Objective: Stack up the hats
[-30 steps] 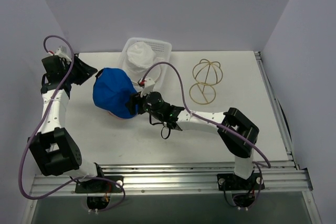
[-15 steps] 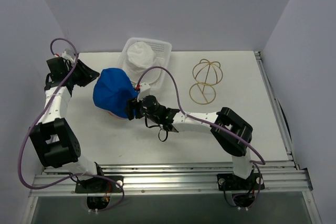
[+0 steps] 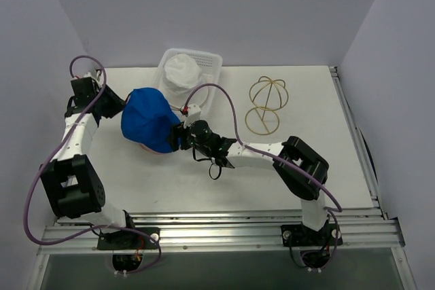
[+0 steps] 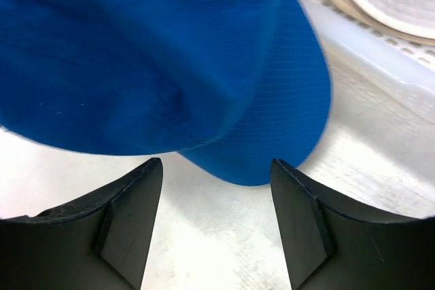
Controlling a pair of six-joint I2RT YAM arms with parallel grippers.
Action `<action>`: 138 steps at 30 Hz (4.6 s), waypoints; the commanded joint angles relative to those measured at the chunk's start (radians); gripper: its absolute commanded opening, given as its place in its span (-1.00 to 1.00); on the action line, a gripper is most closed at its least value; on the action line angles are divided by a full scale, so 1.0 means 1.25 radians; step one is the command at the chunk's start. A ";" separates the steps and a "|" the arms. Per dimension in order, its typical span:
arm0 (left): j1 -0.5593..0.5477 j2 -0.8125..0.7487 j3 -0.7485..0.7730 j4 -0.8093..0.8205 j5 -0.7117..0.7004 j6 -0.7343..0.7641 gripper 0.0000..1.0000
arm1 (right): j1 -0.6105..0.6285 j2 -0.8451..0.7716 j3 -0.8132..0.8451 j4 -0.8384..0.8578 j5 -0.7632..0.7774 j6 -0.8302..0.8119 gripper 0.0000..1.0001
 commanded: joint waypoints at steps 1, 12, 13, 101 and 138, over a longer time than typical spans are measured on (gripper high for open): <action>-0.038 -0.083 -0.039 -0.024 -0.131 -0.036 -0.28 | -0.041 0.002 -0.022 0.060 -0.022 0.009 0.21; -0.084 -0.308 -0.179 -0.003 -0.282 -0.111 -0.28 | -0.084 -0.057 -0.068 0.046 -0.018 -0.028 0.21; -0.085 -0.318 -0.181 -0.010 -0.276 -0.111 -0.28 | -0.084 -0.061 -0.072 0.046 -0.018 -0.028 0.20; 0.022 -0.148 -0.485 0.479 -0.149 -0.334 -0.88 | 0.004 -0.662 -0.372 -0.057 0.102 -0.017 0.20; -0.041 0.159 -0.505 0.656 -0.020 -0.382 -0.95 | 0.007 -0.708 -0.375 -0.075 0.107 -0.022 0.20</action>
